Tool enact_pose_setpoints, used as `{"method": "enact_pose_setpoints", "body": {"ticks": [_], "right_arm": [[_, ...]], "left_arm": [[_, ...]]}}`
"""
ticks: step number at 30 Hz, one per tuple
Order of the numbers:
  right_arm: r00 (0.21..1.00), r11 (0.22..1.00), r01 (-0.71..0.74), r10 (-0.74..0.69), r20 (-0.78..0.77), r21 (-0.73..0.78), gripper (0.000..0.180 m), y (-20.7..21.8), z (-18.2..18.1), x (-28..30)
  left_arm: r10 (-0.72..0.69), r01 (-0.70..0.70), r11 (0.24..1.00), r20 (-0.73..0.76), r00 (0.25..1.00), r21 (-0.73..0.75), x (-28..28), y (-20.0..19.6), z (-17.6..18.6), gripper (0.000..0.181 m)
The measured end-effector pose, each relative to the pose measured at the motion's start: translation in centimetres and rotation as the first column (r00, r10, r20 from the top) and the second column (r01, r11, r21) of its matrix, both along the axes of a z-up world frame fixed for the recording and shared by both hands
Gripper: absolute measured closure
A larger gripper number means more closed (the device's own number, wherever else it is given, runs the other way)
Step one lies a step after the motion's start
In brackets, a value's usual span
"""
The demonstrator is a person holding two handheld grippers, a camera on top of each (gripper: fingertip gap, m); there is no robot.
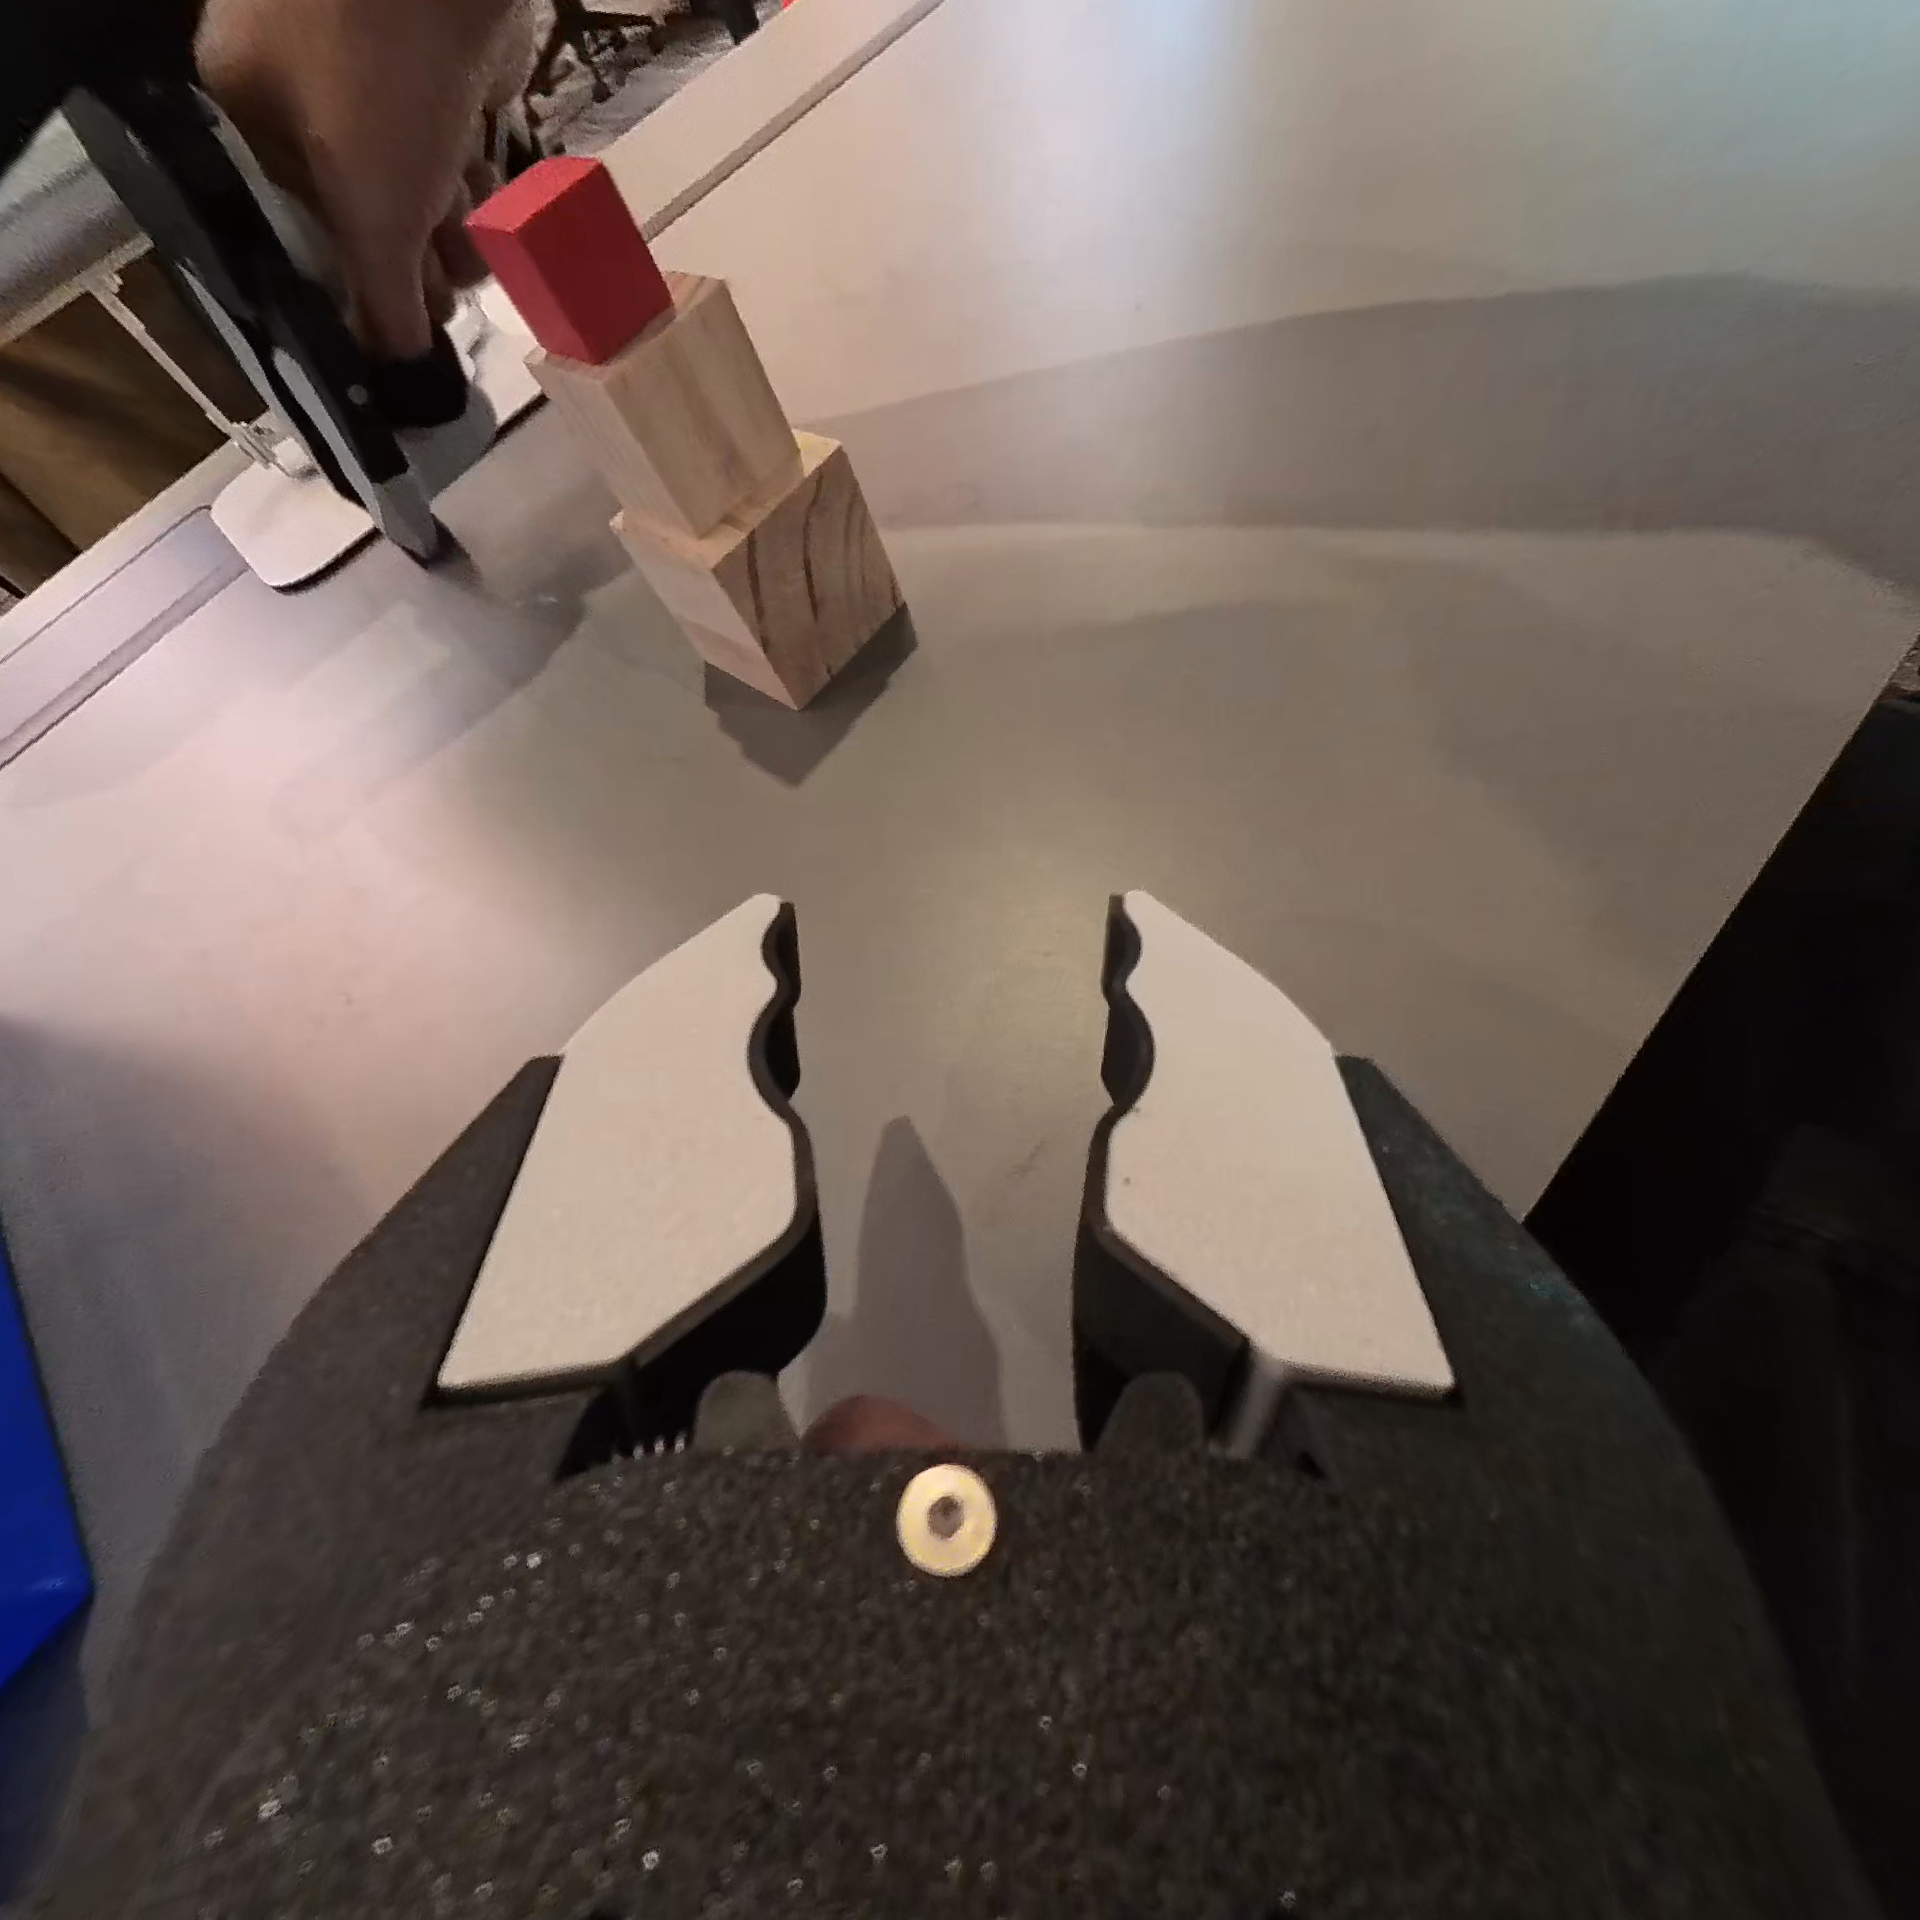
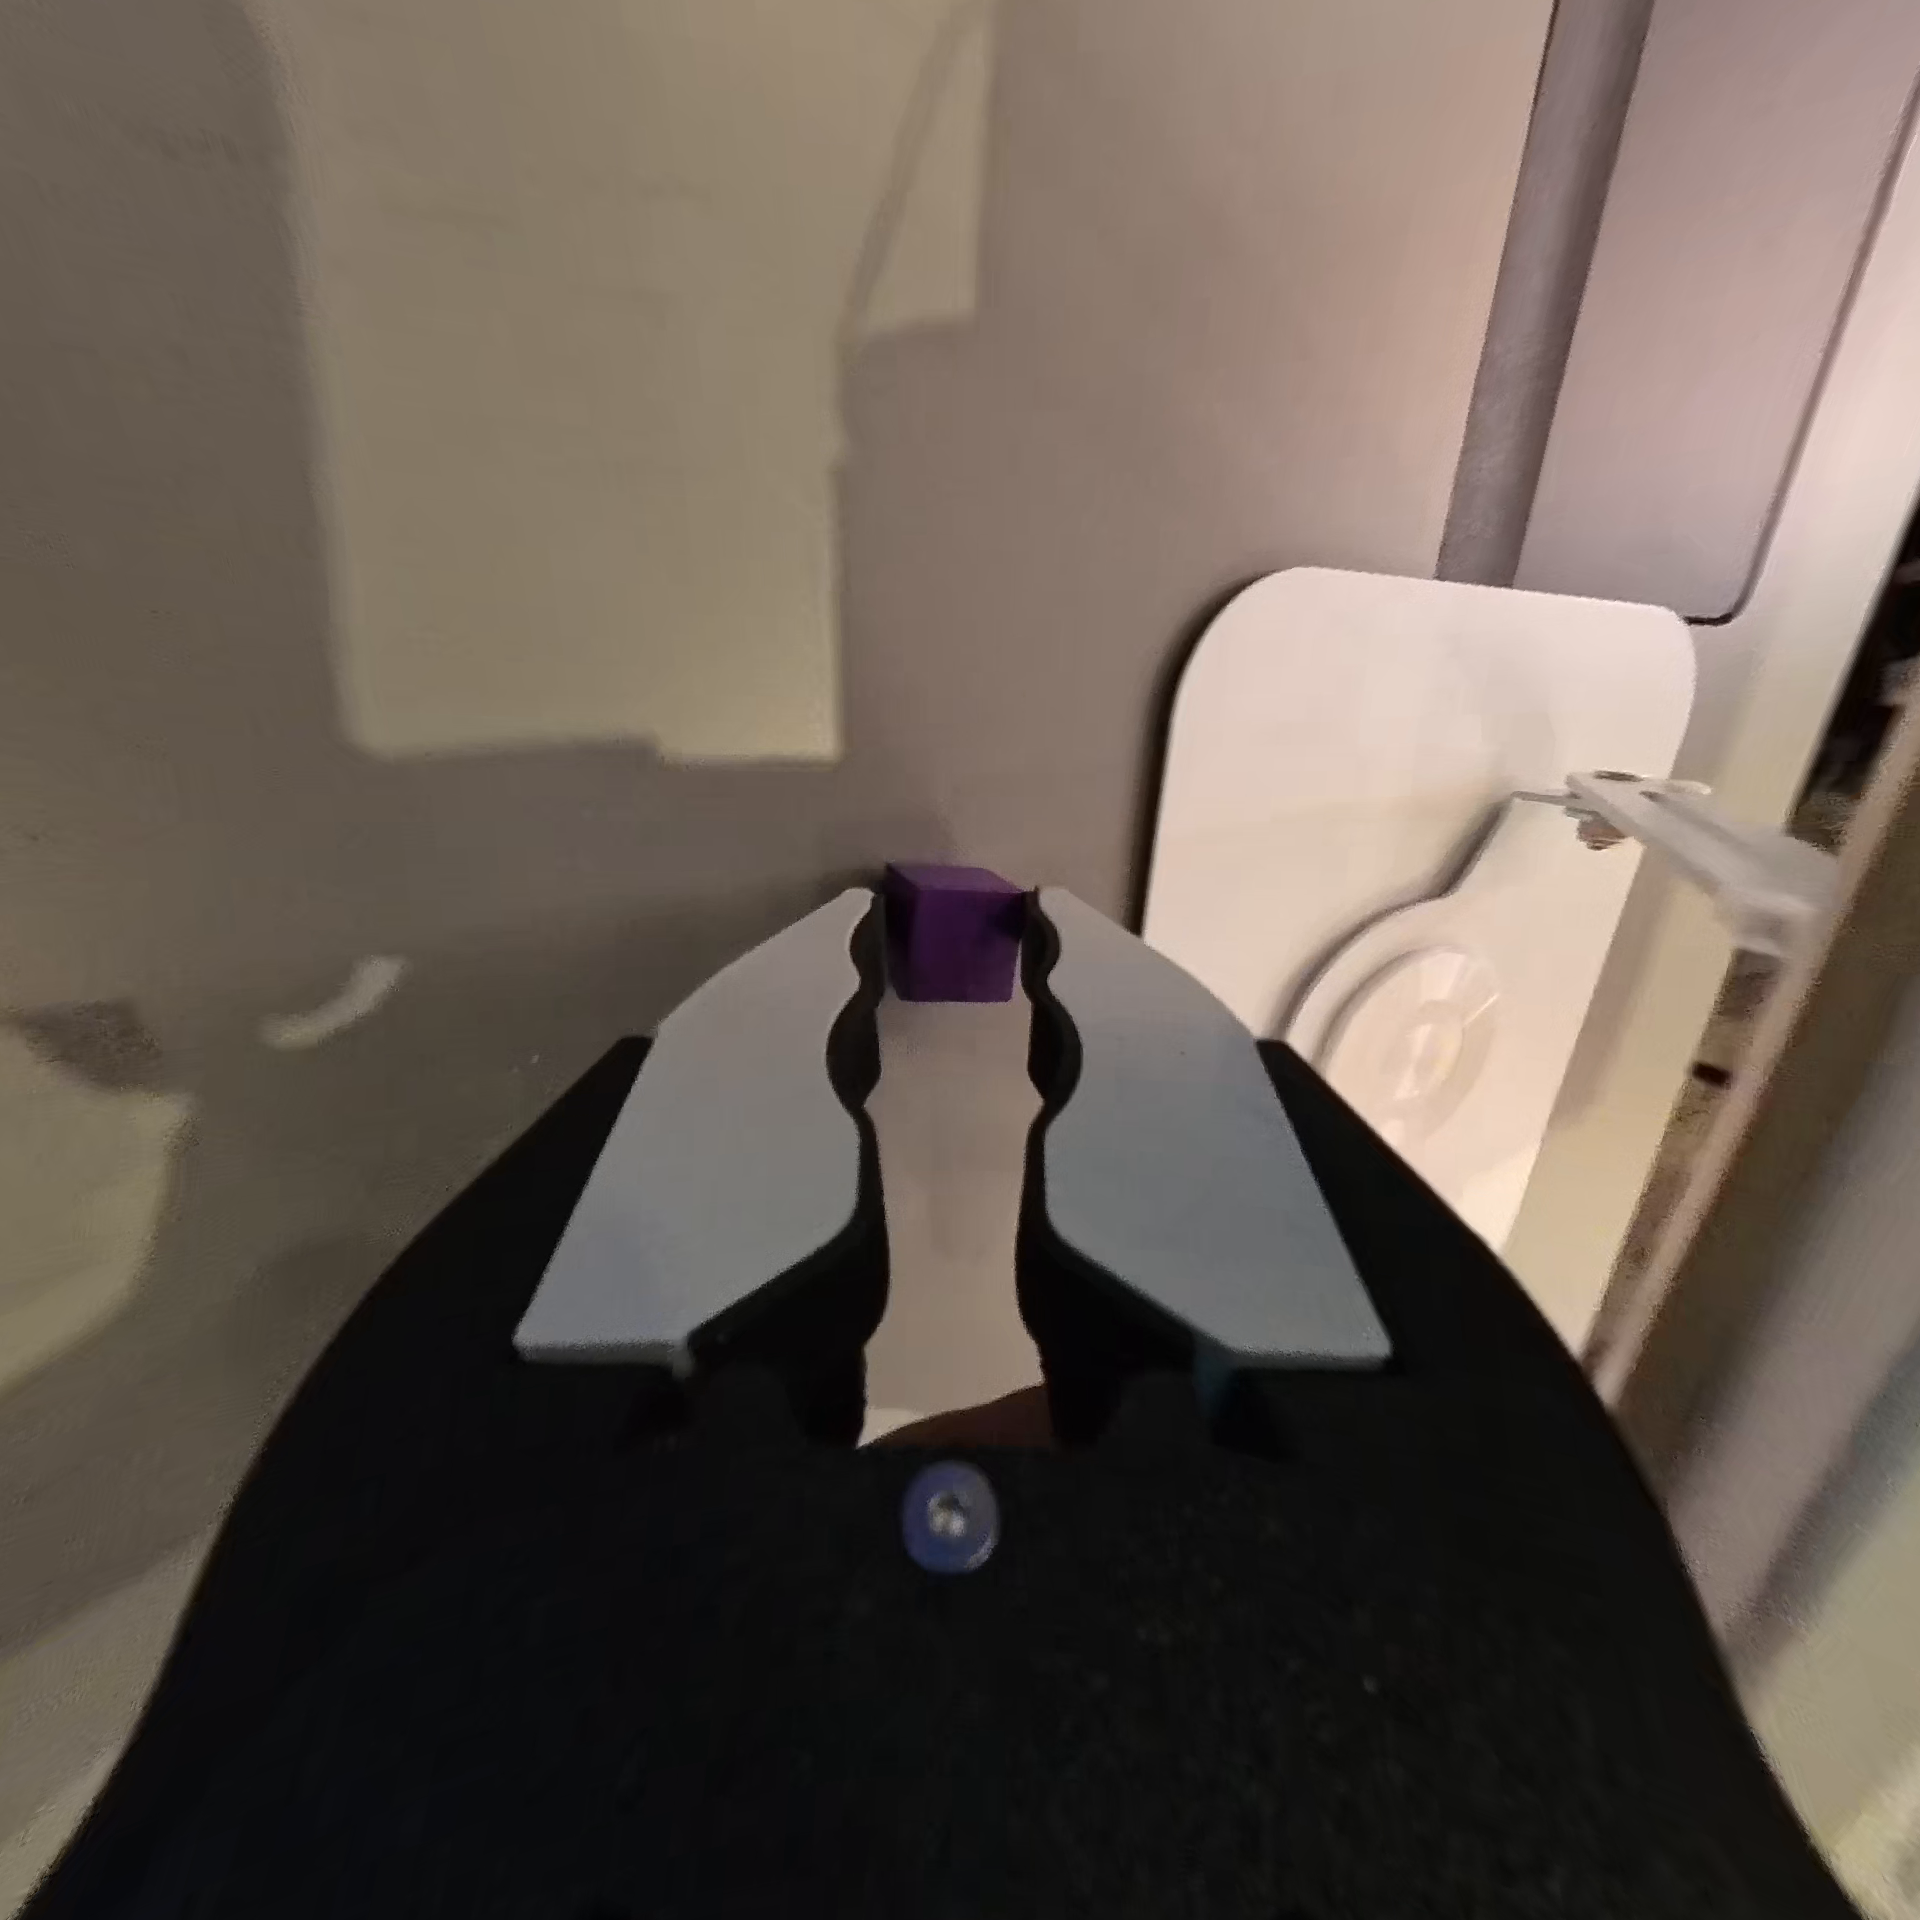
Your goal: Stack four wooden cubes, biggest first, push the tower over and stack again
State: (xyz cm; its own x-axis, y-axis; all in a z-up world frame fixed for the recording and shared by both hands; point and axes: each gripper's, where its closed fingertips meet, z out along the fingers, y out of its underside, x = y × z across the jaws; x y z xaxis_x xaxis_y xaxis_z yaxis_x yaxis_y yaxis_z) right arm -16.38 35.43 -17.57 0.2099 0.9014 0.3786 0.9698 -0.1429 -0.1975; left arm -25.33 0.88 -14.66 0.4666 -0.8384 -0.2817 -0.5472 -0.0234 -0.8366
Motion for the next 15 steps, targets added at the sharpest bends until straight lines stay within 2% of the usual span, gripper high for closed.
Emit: {"method": "enact_pose_setpoints", "body": {"ticks": [2, 5, 10, 12, 15], "right_arm": [[0.999, 0.999, -0.027, 0.029, -0.03, 0.038, 0.156, -1.1, 1.8, -0.6], [0.989, 0.985, -0.104, 0.116, -0.087, 0.14, 0.156, -4.3, 6.8, -1.9], [0.96, 0.944, -0.204, 0.245, -0.137, 0.26, 0.156, -13.0, 14.9, -2.7], [0.955, 0.943, -0.216, 0.258, -0.148, 0.253, 0.156, -16.2, 16.4, -2.4], [0.954, 0.964, -0.228, 0.249, -0.165, 0.137, 0.156, -20.2, 15.9, -1.7]], "left_arm": [[0.008, -0.008, 1.0, -0.002, 1.0, 0.008, 0.0, 0.1, 0.0, 0.126], [0.038, -0.038, 0.999, 0.014, 0.999, 0.002, -0.3, 0.5, 0.2, 0.127], [0.099, -0.098, 0.995, 0.043, 0.994, -0.027, -0.9, 1.4, 0.4, 0.127], [0.126, -0.125, 0.992, 0.043, 0.991, -0.028, -1.1, 1.7, 0.4, 0.127], [0.147, -0.146, 0.989, 0.044, 0.988, -0.025, -1.0, 1.9, 0.5, 0.128]]}}
